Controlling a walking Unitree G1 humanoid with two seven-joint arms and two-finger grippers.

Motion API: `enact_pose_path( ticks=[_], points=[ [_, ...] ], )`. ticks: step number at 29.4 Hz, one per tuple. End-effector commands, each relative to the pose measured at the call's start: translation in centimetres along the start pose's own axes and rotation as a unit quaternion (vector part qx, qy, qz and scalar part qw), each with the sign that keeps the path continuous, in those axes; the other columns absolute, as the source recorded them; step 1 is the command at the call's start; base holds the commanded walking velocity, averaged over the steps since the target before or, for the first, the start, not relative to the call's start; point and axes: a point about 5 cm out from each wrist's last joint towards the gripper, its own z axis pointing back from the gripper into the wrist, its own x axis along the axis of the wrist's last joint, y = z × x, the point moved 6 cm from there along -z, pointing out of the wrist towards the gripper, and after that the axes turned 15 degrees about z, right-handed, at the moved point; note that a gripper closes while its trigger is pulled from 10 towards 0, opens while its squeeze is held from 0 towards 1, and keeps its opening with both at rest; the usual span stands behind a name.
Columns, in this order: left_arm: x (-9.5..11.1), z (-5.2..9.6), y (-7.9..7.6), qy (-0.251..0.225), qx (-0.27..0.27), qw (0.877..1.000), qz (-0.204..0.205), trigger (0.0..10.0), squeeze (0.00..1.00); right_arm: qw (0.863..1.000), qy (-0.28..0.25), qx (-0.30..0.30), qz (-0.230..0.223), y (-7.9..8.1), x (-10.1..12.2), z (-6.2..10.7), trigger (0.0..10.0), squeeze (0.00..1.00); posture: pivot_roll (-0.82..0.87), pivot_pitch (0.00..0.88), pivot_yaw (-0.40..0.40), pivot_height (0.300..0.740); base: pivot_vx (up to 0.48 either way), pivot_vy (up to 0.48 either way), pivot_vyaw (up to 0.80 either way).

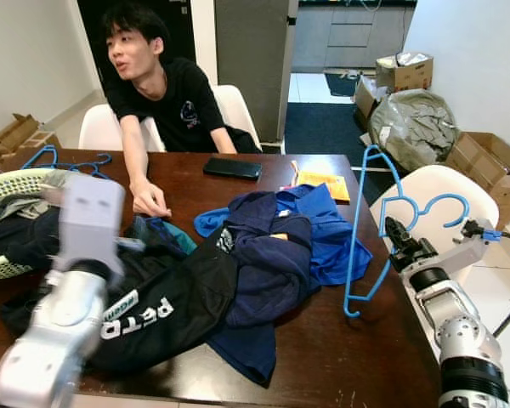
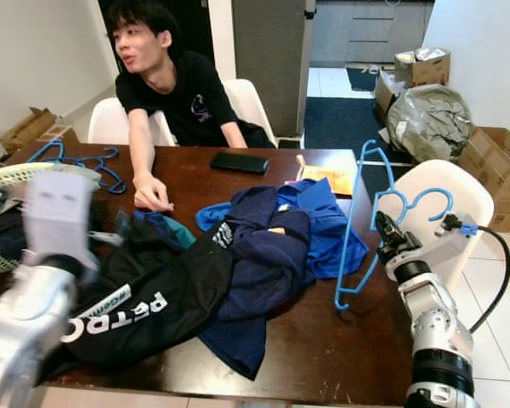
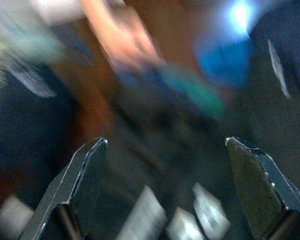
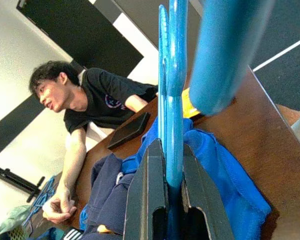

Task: Hang hanger

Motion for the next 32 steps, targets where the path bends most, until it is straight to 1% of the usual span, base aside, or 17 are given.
enact_pose_path(
  ticks=[1,2,3,4,5,7,8,10,13,15,17,20,23,25,28,32],
  points=[
    [-1.7,0.0,-0.1,0.041,-0.003,0.999,-0.004,10.0,0.0,1.0,0.0,0.001,0.0,0.2,0.0,0.0,10.0,0.0,-0.01,0.015,0.009,0.74,0.0,0.0,0.0],
    [-1.7,0.0,-0.1,0.041,-0.003,0.999,-0.004,10.0,0.0,1.0,0.0,0.001,0.0,0.2,0.0,0.0,10.0,0.0,-0.01,0.015,0.009,0.74,0.0,0.0,0.0],
    [-2.6,0.2,0.0,0.061,-0.001,0.998,-0.012,10.0,0.0,1.0,0.0,0.001,0.0,0.2,0.0,0.0,10.0,0.0,-0.01,0.015,0.009,0.74,0.0,0.0,0.0],
    [-3.1,0.3,0.7,0.071,0.012,0.997,-0.003,10.0,0.0,1.0,-0.001,0.0,-0.001,0.2,0.0,0.0,10.0,0.0,-0.01,0.019,0.009,0.74,0.0,0.0,0.0],
    [-3.1,0.3,0.7,0.071,0.012,0.997,-0.003,10.0,0.0,1.0,-0.001,0.0,-0.001,0.2,0.0,0.0,10.0,0.0,-0.01,0.019,0.009,0.74,0.0,0.0,0.0],
    [-4.0,0.3,1.8,0.089,0.031,0.995,0.012,10.0,0.0,1.0,-0.001,0.001,-0.001,0.2,0.0,0.0,10.0,0.0,-0.01,0.019,0.009,0.74,0.0,0.0,0.0],
    [-4.0,0.3,1.8,0.089,0.031,0.995,0.012,10.0,0.0,1.0,-0.001,0.001,-0.001,0.2,0.0,0.0,10.0,0.0,-0.01,0.019,0.009,0.74,0.0,0.0,0.0],
    [-4.7,0.2,2.2,0.1,0.039,0.994,0.023,10.0,0.0,1.0,0.0,0.001,-0.001,0.2,0.0,0.0,10.0,0.0,-0.01,0.019,0.011,0.74,0.0,0.0,0.0],
    [-4.8,0.1,2.2,0.103,0.04,0.993,0.032,10.0,0.0,1.0,-0.001,0.001,-0.001,0.2,0.0,0.0,10.0,0.0,-0.02,0.021,0.013,0.74,0.0,0.0,0.0],
    [-5.2,-0.1,2.2,0.108,0.044,0.992,0.051,10.0,0.0,1.0,-0.001,-0.001,0.0,0.1,0.1,0.1,10.0,0.0,-0.02,0.024,0.014,0.74,0.0,0.0,0.0],
    [-5.8,-0.7,2.5,0.112,0.049,0.99,0.069,10.0,0.0,1.0,-0.002,-0.001,0.0,0.1,0.1,0.1,10.0,0.0,-0.02,0.024,0.013,0.74,0.0,0.0,0.0],
    [-6.1,-0.9,2.6,0.116,0.051,0.989,0.073,10.0,0.0,1.0,-0.002,-0.001,0.001,0.1,0.2,0.1,10.0,0.0,-0.02,0.026,0.012,0.74,0.0,0.0,0.0],
    [-7.0,-1.5,2.4,0.129,0.043,0.987,0.089,10.0,0.0,1.0,-0.001,-0.001,0.003,0.1,0.2,0.1,10.0,0.0,-0.03,0.028,0.011,0.74,0.0,0.0,0.0],
    [-7.0,-1.5,2.4,0.129,0.043,0.987,0.089,10.0,0.0,1.0,-0.001,-0.001,0.003,0.1,0.2,0.1,10.0,0.0,-0.03,0.028,0.011,0.74,0.0,0.0,0.0],
    [-8.0,-1.9,2.1,0.146,0.035,0.984,0.101,10.0,0.0,1.0,-0.001,-0.002,0.005,0.1,0.2,0.3,10.0,0.0,-0.04,0.03,0.014,0.74,0.0,0.0,0.0],
    [-7.9,-2.0,2.0,0.144,0.034,0.984,0.101,10.0,0.0,1.0,-0.001,-0.003,0.006,0.1,0.3,0.3,10.0,0.0,-0.04,0.031,0.015,0.74,0.0,0.0,0.0]
  ],
)
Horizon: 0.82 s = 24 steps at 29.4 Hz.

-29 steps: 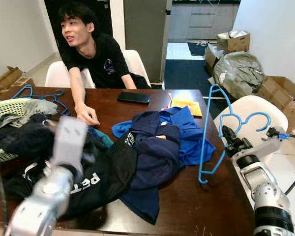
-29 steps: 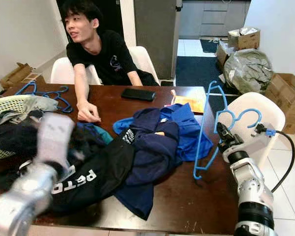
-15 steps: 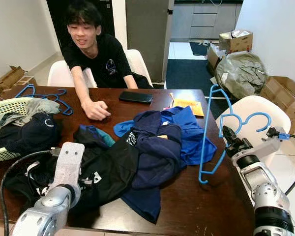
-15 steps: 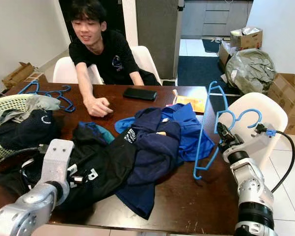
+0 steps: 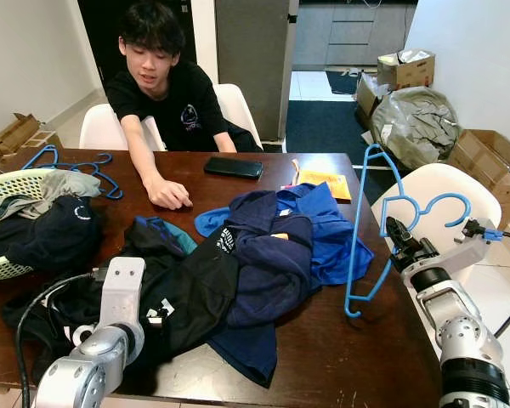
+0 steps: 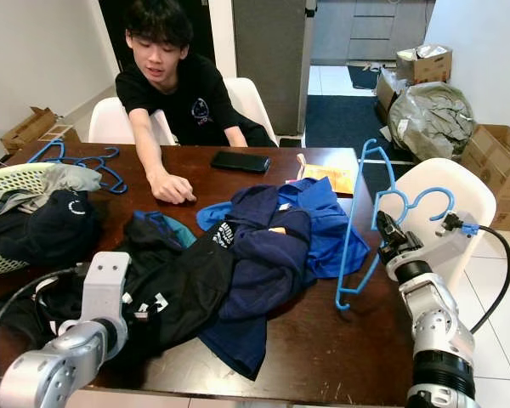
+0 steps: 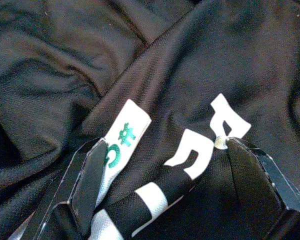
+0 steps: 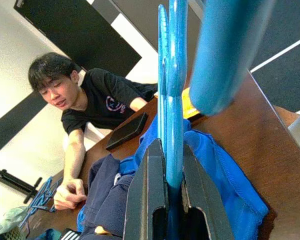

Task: Hang hanger

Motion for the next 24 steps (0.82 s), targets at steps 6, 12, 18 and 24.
enact_pose_path(
  ticks=[6,12,18,24],
  points=[
    [1.5,-0.2,0.7,-0.027,0.01,0.999,0.019,3.0,0.0,1.0,0.002,-0.001,0.0,0.1,0.0,0.2,10.0,0.0,-0.04,0.036,0.014,0.74,0.0,0.0,0.0],
    [1.4,-0.3,0.6,-0.031,0.005,0.999,0.025,0.0,0.0,1.0,0.001,-0.002,-0.002,0.1,-0.1,0.3,10.0,0.0,-0.03,0.037,0.018,0.74,0.0,0.0,0.0],
    [1.8,-0.4,0.7,-0.036,0.002,0.999,0.024,0.0,0.0,1.0,0.0,-0.003,-0.003,0.2,-0.1,0.3,10.0,0.0,-0.03,0.034,0.021,0.74,0.0,0.0,0.0],
    [2.5,-0.5,1.3,-0.055,0.01,0.998,0.031,0.0,0.0,1.0,0.0,-0.004,-0.004,0.1,-0.1,0.4,10.0,0.0,-0.03,0.03,0.019,0.74,0.0,0.0,0.0]
  ],
)
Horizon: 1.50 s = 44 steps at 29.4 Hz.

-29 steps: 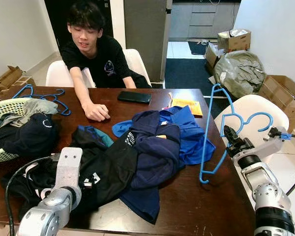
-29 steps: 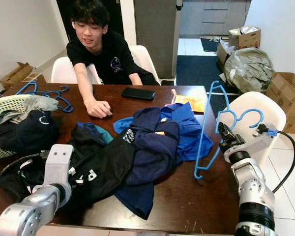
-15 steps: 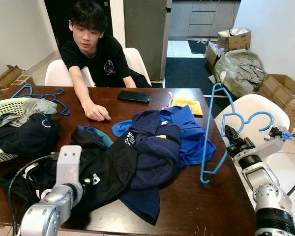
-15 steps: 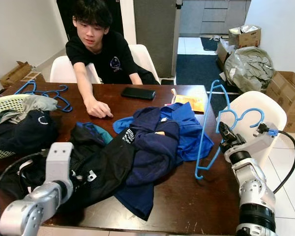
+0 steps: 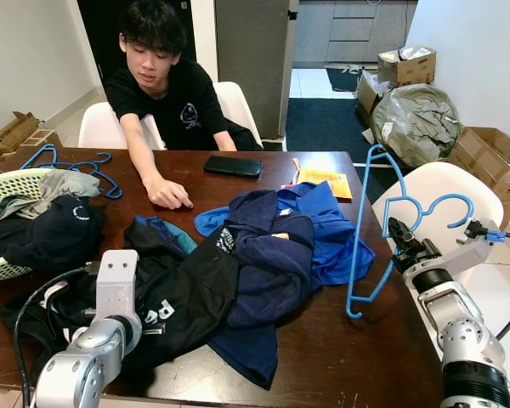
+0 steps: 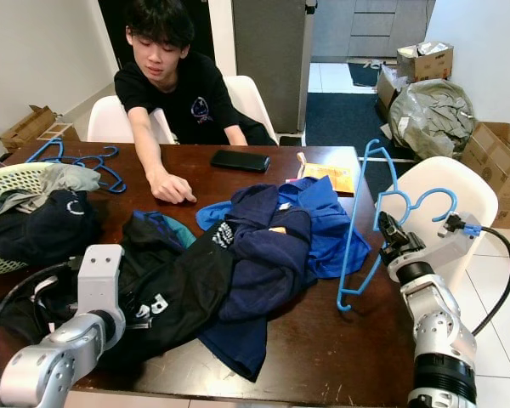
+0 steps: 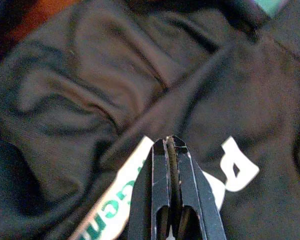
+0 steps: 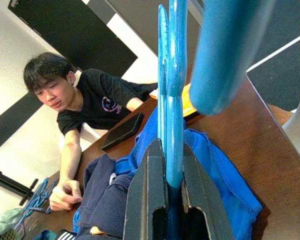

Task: Hang hanger

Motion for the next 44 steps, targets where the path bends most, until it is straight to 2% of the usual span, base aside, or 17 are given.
enact_pose_path(
  ticks=[1,3,4,9,12,14,19,20,24,25,26,38,42,44],
  points=[
    [0.3,-0.1,0.4,-0.007,0.007,1.0,0.001,0.0,0.0,1.0,-0.001,0.002,-0.005,0.2,0.0,0.1,10.0,0.0,-0.03,0.03,0.019,0.74,0.0,0.0,0.0],
    [1.1,-0.1,0.6,-0.024,0.015,1.0,-0.011,0.0,0.0,1.0,-0.001,0.002,-0.005,0.2,0.0,0.1,10.0,0.0,-0.03,0.028,0.017,0.74,0.0,0.0,0.0],
    [1.6,-0.2,0.7,-0.035,0.014,0.999,-0.016,10.0,1.0,1.0,0.0,0.003,-0.004,0.2,-0.1,0.1,10.0,0.0,-0.03,0.026,0.016,0.74,0.0,0.0,0.0],
    [2.1,-0.5,0.7,-0.05,0.012,0.999,-0.008,10.0,1.0,1.0,0.001,0.004,-0.002,0.2,-0.1,0.1,10.0,0.0,-0.04,0.027,0.013,0.74,0.0,0.0,0.0],
    [1.9,-1.0,0.5,-0.049,0.001,0.999,0.011,10.0,1.0,1.0,0.002,0.003,0.0,0.2,0.1,0.2,10.0,0.0,-0.05,0.031,0.009,0.74,0.0,0.0,0.0],
    [1.0,-1.8,0.2,-0.027,-0.012,0.999,0.034,10.0,1.0,1.0,0.003,0.003,0.003,0.1,0.1,0.2,10.0,0.0,-0.06,0.034,0.007,0.74,0.0,0.0,0.0],
    [0.2,-2.3,0.0,-0.007,-0.02,0.999,0.046,10.0,1.0,1.0,0.004,0.003,0.006,0.1,0.2,0.2,10.0,0.0,-0.06,0.034,0.004,0.74,0.0,0.0,0.0],
    [-0.3,-2.6,-0.2,0.004,-0.025,0.999,0.042,10.0,0.0,1.0,0.005,0.003,0.008,0.1,0.2,0.2,10.0,0.0,-0.06,0.035,0.003,0.74,0.0,0.0,0.0],
    [-1.5,-3.0,-1.0,0.031,-0.043,0.998,0.038,10.0,0.0,1.0,0.006,0.003,0.013,0.1,0.2,0.2,10.0,0.0,-0.07,0.036,0.006,0.74,0.0,0.0,0.0],
    [-1.7,-3.1,-1.2,0.035,-0.048,0.997,0.039,3.4,0.0,1.0,0.006,0.002,0.014,0.1,0.2,0.2,10.0,0.0,-0.07,0.035,0.007,0.74,0.0,0.0,0.0],
    [-1.7,-3.1,-1.4,0.035,-0.052,0.997,0.038,0.0,0.0,1.0,0.005,0.002,0.015,0.1,0.2,0.2,10.0,0.0,-0.07,0.035,0.008,0.74,0.0,0.0,0.0],
    [-0.3,-3.0,-1.7,0.012,-0.062,0.998,0.032,0.0,0.0,1.0,0.004,0.002,0.011,0.3,0.2,0.2,10.0,0.0,-0.06,0.033,0.009,0.74,0.0,0.0,0.0],
    [1.0,-2.9,-2.0,-0.005,-0.069,0.997,0.023,0.0,0.0,1.0,0.002,0.001,0.007,0.3,0.1,0.2,10.0,0.0,-0.05,0.03,0.014,0.74,0.0,0.0,0.0],
    [2.5,-2.8,-2.4,-0.026,-0.078,0.997,0.016,0.0,0.0,1.0,0.001,0.001,0.005,0.3,0.1,0.1,10.0,0.0,-0.04,0.029,0.014,0.74,0.0,0.0,0.0]
  ],
)
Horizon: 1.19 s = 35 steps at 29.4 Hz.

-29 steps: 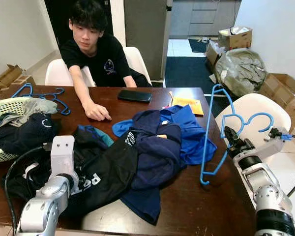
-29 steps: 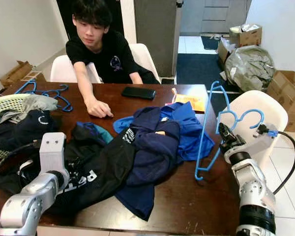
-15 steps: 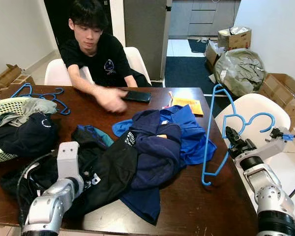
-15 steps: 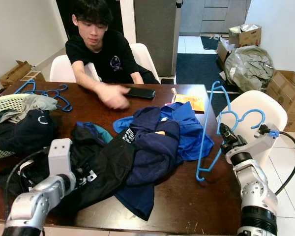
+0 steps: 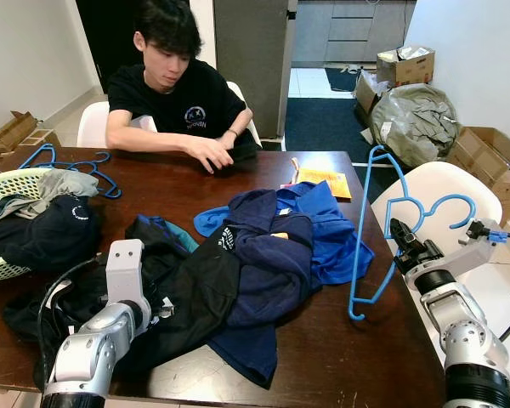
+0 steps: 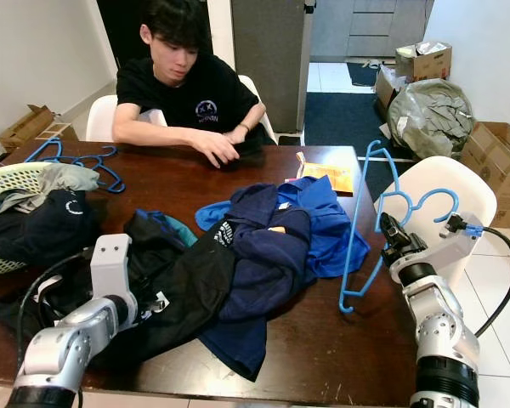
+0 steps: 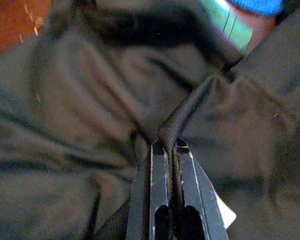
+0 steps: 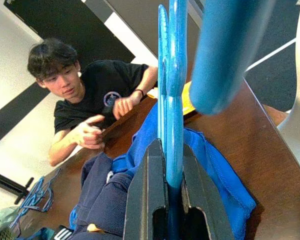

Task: Hang hanger

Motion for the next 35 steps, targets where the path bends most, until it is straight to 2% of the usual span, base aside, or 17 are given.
enact_pose_path(
  ticks=[1,6,7,8,10,11,13,15,16,18,19,20,21,22,23,25,35],
  points=[
    [1.5,0.2,-0.2,-0.023,-0.005,1.0,-0.013,0.0,0.0,1.0,-0.002,0.003,-0.002,0.4,0.0,-0.1,10.0,0.0,-0.04,0.029,0.014,0.74,0.0,0.0,0.0],
    [5.1,0.4,-0.8,-0.069,-0.019,0.997,-0.019,0.0,0.0,1.0,-0.004,0.002,-0.006,0.4,-0.2,-0.2,10.0,0.0,-0.04,0.013,0.018,0.74,0.0,0.0,0.0],
    [5.1,0.4,-0.8,-0.069,-0.019,0.997,-0.019,0.0,0.0,1.0,-0.004,0.002,-0.006,0.4,-0.2,-0.2,10.0,0.0,-0.04,0.013,0.018,0.74,0.0,0.0,0.0],
    [9.5,1.1,-2.4,-0.126,-0.055,0.99,-0.023,0.0,0.0,1.0,-0.004,0.002,-0.008,0.4,-0.2,-0.3,10.0,0.0,-0.03,0.007,0.018,0.74,0.0,0.0,0.0],
    [12.5,1.9,-3.6,-0.165,-0.08,0.982,-0.032,0.0,0.0,1.0,-0.004,0.001,-0.009,0.4,-0.3,-0.3,10.0,0.0,-0.03,0.006,0.017,0.74,0.0,0.0,0.0],
    [15.4,2.9,-5.1,-0.199,-0.11,0.973,-0.043,0.0,0.0,1.0,-0.005,0.001,-0.01,0.4,-0.3,-0.4,10.0,0.0,-0.02,0.0,0.018,0.74,0.0,0.0,0.0],
    [15.4,2.9,-5.1,-0.199,-0.11,0.973,-0.043,0.0,0.0,1.0,-0.005,0.001,-0.01,0.4,-0.3,-0.4,10.0,0.0,-0.02,0.0,0.018,0.74,0.0,0.0,0.0],
    [20.4,5.5,-9.2,-0.258,-0.188,0.944,-0.08,0.0,0.0,1.0,-0.005,0.002,-0.013,0.5,-0.5,-0.5,10.0,0.0,-0.02,0.0,0.021,0.74,0.0,0.0,0.0],
    [20.4,5.5,-9.2,-0.258,-0.188,0.944,-0.08,0.0,0.0,1.0,-0.005,0.002,-0.013,0.5,-0.5,-0.5,10.0,0.0,-0.02,0.0,0.021,0.74,0.0,0.0,0.0],
    [22.7,7.6,-12.6,-0.285,-0.25,0.917,-0.119,0.0,0.0,1.0,-0.006,0.001,-0.015,0.5,-0.6,-0.6,10.0,0.0,-0.01,0.0,0.024,0.74,0.0,0.0,0.0],
    [22.7,7.6,-12.6,-0.285,-0.25,0.917,-0.119,0.0,0.0,1.0,-0.006,0.001,-0.015,0.5,-0.6,-0.6,10.0,0.0,-0.01,0.0,0.024,0.74,0.0,0.0,0.0],
    [22.9,8.4,-14.2,-0.288,-0.278,0.906,-0.14,0.0,0.0,1.0,-0.007,0.001,-0.016,0.5,-0.6,-0.6,10.0,0.0,-0.02,0.0,0.026,0.74,0.0,0.0,0.0],
    [22.9,8.4,-14.2,-0.288,-0.278,0.906,-0.14,0.0,0.0,1.0,-0.007,0.001,-0.016,0.5,-0.6,-0.6,10.0,0.0,-0.02,0.0,0.026,0.74,0.0,0.0,0.0],
    [22.5,8.8,-15.6,-0.284,-0.298,0.898,-0.156,0.0,0.0,1.0,-0.007,0.0,-0.017,0.5,-0.7,-0.6,10.0,0.0,-0.02,0.0,0.029,0.74,0.0,0.0,0.0],
    [22.5,8.8,-15.6,-0.284,-0.298,0.898,-0.156,0.0,0.0,1.0,-0.007,0.0,-0.017,0.5,-0.7,-0.6,10.0,0.0,-0.02,0.0,0.029,0.74,0.0,0.0,0.0],
    [21.6,9.2,-17.0,-0.273,-0.322,0.89,-0.172,0.0,0.0,1.0,-0.009,-0.001,-0.018,0.5,-0.7,-0.6,10.0,0.0,-0.02,0.0,0.03,0.74,0.0,0.0,0.0],
    [21.3,9.6,-17.2,-0.268,-0.327,0.885,-0.194,0.0,0.0,1.0,-0.007,0.001,-0.02,0.5,-0.9,-0.6,10.0,0.0,-0.01,0.0,0.024,0.74,0.0,0.0,0.0]
  ],
)
